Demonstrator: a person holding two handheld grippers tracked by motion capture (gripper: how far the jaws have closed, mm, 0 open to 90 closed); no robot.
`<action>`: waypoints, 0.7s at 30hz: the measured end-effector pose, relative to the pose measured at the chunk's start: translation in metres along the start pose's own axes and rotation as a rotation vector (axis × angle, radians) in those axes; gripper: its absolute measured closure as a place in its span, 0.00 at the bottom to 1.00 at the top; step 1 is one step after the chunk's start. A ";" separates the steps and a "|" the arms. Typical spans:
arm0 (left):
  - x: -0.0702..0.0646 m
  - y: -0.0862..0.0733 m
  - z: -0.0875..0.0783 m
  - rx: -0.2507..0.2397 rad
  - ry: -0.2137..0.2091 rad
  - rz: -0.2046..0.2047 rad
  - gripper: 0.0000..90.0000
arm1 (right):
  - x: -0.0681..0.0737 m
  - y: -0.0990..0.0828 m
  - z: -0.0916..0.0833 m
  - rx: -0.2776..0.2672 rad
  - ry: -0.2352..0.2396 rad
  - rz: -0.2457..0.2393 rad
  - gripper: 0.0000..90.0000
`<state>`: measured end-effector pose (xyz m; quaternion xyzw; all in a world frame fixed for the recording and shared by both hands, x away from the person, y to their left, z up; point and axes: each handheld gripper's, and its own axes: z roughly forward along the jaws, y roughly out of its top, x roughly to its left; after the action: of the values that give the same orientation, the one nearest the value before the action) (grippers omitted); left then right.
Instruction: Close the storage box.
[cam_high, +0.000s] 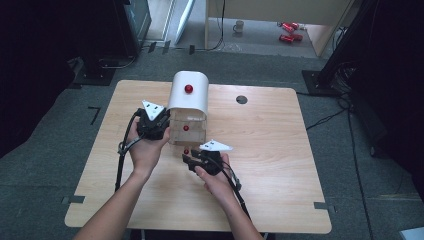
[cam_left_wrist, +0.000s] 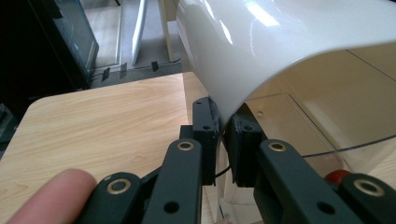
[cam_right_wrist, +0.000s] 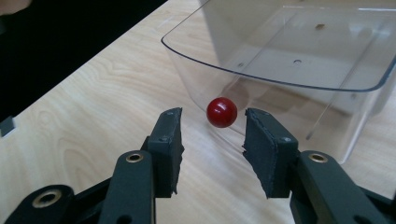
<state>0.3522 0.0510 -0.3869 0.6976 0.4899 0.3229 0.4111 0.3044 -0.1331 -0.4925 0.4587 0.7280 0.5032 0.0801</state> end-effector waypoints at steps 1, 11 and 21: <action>0.000 -0.001 0.000 -0.003 0.003 0.003 0.93 | -0.002 0.002 0.002 -0.001 -0.003 0.000 0.64; -0.001 0.000 -0.002 0.002 0.009 0.008 0.94 | -0.015 0.017 0.012 -0.004 -0.021 -0.001 0.64; -0.002 0.002 -0.001 0.011 0.019 0.015 0.94 | -0.019 0.029 0.015 -0.003 -0.010 -0.010 0.63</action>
<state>0.3516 0.0489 -0.3853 0.7003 0.4904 0.3298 0.4004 0.3406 -0.1349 -0.4833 0.4574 0.7292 0.5015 0.0870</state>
